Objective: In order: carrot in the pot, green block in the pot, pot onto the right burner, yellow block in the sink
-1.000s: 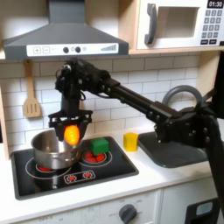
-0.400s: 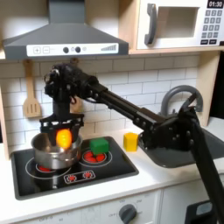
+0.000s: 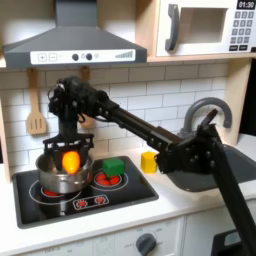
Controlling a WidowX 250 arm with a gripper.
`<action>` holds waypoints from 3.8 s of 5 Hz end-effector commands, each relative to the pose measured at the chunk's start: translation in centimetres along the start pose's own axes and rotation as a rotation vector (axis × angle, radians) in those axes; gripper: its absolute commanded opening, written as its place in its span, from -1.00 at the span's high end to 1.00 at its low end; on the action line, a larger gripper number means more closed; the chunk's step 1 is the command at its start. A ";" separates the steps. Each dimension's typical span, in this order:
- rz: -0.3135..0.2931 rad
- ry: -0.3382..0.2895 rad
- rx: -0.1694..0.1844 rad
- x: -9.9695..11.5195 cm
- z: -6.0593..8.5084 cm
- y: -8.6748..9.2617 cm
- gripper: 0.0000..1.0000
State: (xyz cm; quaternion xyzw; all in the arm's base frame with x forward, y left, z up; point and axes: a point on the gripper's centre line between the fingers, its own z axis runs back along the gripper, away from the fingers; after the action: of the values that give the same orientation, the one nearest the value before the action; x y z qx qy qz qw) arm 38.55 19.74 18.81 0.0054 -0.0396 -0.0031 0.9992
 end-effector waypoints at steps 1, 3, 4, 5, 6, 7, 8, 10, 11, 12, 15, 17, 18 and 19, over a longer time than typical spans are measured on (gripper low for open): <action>-0.029 -0.054 0.028 1.0 0.0 0.7 1.00; -0.037 -0.080 0.038 0.9 1.3 1.2 1.00; -0.043 -0.062 0.034 0.8 0.6 1.0 1.00; -0.055 -0.057 0.039 0.9 0.3 0.9 1.00; -0.066 -0.046 0.035 1.0 -0.2 0.7 1.00; -0.088 -0.042 0.030 1.1 -0.2 0.2 0.45; -0.117 -0.041 0.030 1.4 -0.1 -0.5 -1.00; -0.101 -0.062 0.023 1.1 0.6 -0.1 -1.00; -0.116 -0.066 0.032 1.0 1.0 -0.6 -1.00; -0.119 -0.051 -0.007 1.2 0.2 -1.2 -1.00; -0.146 -0.108 0.008 0.6 2.8 -2.6 -1.00; -0.165 -0.125 0.018 0.1 3.5 -4.0 -1.00; -0.174 -0.119 0.014 -0.1 3.0 -4.7 -1.00; -0.194 -0.129 0.010 0.1 2.8 -6.3 -1.00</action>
State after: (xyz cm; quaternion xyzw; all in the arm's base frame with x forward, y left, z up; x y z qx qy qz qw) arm 38.33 13.53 21.41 0.0135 -0.1010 -0.0980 0.9900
